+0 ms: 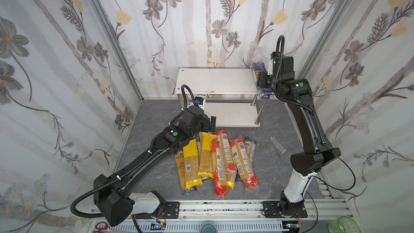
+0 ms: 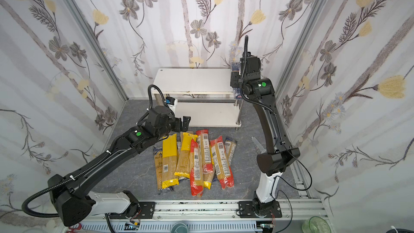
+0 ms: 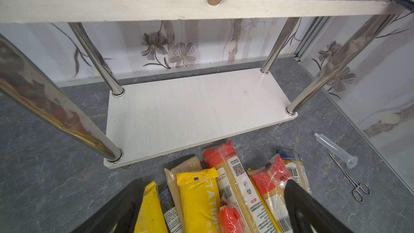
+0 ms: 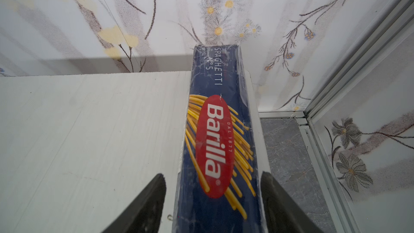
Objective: Arrange pasta packages on shelves
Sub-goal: Place the pasta box on the shelf.
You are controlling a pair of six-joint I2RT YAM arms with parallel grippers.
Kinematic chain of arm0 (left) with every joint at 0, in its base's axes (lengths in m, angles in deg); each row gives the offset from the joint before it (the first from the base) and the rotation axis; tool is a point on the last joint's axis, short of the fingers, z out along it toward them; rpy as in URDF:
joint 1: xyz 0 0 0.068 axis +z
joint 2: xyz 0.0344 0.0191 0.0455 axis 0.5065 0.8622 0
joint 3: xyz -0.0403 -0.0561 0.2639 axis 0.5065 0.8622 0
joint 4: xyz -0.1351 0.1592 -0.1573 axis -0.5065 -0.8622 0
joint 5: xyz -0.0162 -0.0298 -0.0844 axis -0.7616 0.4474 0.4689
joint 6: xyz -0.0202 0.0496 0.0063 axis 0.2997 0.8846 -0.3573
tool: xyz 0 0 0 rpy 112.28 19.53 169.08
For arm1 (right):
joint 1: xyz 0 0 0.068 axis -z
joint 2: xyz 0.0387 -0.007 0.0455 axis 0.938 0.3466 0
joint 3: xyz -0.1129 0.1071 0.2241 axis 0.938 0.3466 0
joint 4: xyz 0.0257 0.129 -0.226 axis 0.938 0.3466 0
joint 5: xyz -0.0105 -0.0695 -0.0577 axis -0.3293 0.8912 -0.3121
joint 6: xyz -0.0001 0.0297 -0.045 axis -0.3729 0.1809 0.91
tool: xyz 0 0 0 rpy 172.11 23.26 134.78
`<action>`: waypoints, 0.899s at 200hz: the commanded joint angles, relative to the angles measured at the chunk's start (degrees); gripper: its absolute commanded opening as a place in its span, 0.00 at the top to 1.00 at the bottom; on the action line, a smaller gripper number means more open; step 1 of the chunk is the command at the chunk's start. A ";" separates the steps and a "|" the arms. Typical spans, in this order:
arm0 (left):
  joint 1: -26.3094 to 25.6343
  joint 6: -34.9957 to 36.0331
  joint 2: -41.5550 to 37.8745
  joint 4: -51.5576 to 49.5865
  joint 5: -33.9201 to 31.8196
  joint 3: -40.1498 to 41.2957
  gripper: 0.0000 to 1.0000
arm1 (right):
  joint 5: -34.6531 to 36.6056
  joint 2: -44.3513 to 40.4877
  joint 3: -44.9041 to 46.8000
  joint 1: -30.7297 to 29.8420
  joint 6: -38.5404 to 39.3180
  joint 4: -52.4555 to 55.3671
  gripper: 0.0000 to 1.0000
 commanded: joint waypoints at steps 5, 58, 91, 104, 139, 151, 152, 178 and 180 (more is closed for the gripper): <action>0.03 -0.46 -0.13 0.08 -0.51 0.63 0.00 | 0.59 0.43 -0.37 -0.03 0.20 -1.96 0.16; 0.05 -1.60 -1.59 0.14 -1.95 1.17 0.00 | 2.56 -3.59 1.01 -0.48 0.29 -1.82 0.00; 0.04 -2.77 -2.60 0.34 -1.77 2.11 0.00 | 4.70 -9.92 8.74 -1.84 0.55 -3.83 0.00; -0.05 -3.46 -3.88 0.34 -1.74 2.86 0.00 | 6.36 -13.28 13.88 -2.60 0.68 -5.58 0.00; 0.04 -5.67 -6.76 0.39 -1.56 5.50 0.00 | 7.18 -25.73 29.44 -4.41 -0.29 -10.08 0.00; -0.02 -6.44 -7.50 0.43 -1.45 6.45 0.00 | 6.31 -30.47 35.14 -5.30 -1.27 -11.63 0.00; 0.01 -6.48 -7.56 0.43 -1.44 6.53 0.00 | 6.21 -30.47 35.57 -5.36 -1.37 -11.70 0.00; -0.05 -7.74 -8.99 0.52 -1.15 8.49 0.00 | 5.21 -37.84 44.46 -7.01 -3.20 -12.72 0.00; -0.05 -7.75 -9.12 0.52 -1.12 8.60 0.00 | 5.20 -38.28 44.90 -7.11 -3.26 -12.69 0.01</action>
